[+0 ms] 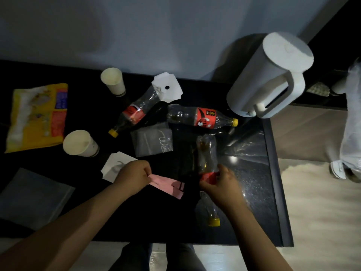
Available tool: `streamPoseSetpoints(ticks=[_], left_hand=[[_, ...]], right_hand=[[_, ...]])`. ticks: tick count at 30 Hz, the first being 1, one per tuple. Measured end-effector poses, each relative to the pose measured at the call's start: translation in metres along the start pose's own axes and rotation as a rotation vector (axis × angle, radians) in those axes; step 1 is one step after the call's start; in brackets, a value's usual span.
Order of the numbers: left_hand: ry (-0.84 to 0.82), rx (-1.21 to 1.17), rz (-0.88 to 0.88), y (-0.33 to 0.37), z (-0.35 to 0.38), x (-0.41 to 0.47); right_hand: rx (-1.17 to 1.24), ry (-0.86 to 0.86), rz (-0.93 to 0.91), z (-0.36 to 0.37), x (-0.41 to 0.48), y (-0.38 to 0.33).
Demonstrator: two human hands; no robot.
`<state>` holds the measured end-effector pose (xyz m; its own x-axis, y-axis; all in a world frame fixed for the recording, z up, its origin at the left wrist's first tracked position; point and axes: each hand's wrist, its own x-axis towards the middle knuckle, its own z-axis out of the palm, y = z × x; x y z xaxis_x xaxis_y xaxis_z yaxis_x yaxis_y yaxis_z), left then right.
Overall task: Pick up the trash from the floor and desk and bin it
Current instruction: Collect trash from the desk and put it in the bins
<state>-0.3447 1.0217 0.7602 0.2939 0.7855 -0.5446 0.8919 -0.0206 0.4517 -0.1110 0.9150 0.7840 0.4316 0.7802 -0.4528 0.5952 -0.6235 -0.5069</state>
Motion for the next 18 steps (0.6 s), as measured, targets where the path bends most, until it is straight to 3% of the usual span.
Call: streamPoseSetpoints(ticks=[8,13,18], left_hand=[[0.114,-0.044,-0.123,-0.063,-0.044,-0.008],[0.072,0.022,-0.155,-0.089,-0.06,-0.003],[0.125,0.276,-0.024,-0.09,-0.063,0.002]], right_hand=[[-0.034,-0.06,-0.091,0.026,0.004,-0.048],[-0.064,-0.064,-0.105,0.038,0.007,-0.063],[-0.065,-0.063,-0.09,0.044,0.008,-0.07]])
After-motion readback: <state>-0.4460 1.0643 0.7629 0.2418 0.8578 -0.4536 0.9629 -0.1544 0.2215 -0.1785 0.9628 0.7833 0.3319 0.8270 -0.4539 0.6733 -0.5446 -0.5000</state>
